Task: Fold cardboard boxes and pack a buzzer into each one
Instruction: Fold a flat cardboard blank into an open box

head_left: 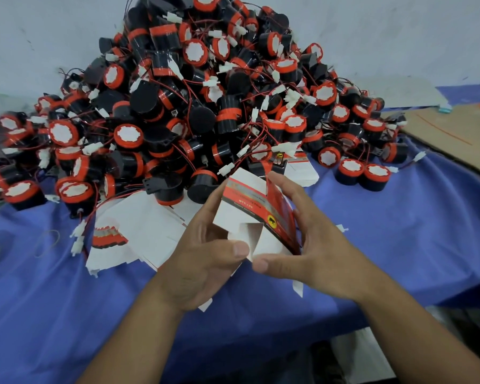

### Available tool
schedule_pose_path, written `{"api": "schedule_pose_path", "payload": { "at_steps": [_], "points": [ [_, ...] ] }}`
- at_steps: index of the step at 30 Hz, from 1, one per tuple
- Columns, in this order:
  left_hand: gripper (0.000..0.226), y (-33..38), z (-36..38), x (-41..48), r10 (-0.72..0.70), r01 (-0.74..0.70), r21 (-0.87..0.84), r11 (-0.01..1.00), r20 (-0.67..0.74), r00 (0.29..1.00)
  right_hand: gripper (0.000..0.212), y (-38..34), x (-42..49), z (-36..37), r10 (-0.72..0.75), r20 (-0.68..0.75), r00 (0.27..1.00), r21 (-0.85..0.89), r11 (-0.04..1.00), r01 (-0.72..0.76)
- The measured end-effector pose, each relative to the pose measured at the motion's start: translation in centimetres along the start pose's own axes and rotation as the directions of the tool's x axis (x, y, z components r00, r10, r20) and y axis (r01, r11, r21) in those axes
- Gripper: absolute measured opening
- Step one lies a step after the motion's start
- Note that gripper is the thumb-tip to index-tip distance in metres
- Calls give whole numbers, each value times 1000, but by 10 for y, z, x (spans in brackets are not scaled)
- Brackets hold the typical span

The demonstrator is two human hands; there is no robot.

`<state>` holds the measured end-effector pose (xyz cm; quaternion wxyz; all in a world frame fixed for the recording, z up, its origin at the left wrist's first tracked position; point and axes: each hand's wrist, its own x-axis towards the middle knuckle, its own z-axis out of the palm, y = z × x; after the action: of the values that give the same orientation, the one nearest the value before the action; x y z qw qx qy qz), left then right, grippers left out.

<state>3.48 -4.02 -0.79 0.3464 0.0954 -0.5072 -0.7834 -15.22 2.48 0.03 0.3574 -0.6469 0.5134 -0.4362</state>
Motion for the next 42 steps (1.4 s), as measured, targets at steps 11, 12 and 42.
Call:
{"api": "schedule_pose_path", "payload": {
  "at_steps": [11, 12, 42],
  "points": [
    [66, -3, 11, 4, -52, 61, 204, 977, -46, 998, 93, 6, -1, -5, 54, -36, 998, -2, 999, -54],
    [79, -4, 13, 5, -56, 68, 198, 978, -67, 996, 87, 6, 1, -4, 63, -44, 997, 55, 997, -61],
    [85, -16, 13, 18, 292, -205, 229, 951, -457, 840, 50, -6, 3, 10, 113, -29, 993, 292, 951, -99]
  ]
}}
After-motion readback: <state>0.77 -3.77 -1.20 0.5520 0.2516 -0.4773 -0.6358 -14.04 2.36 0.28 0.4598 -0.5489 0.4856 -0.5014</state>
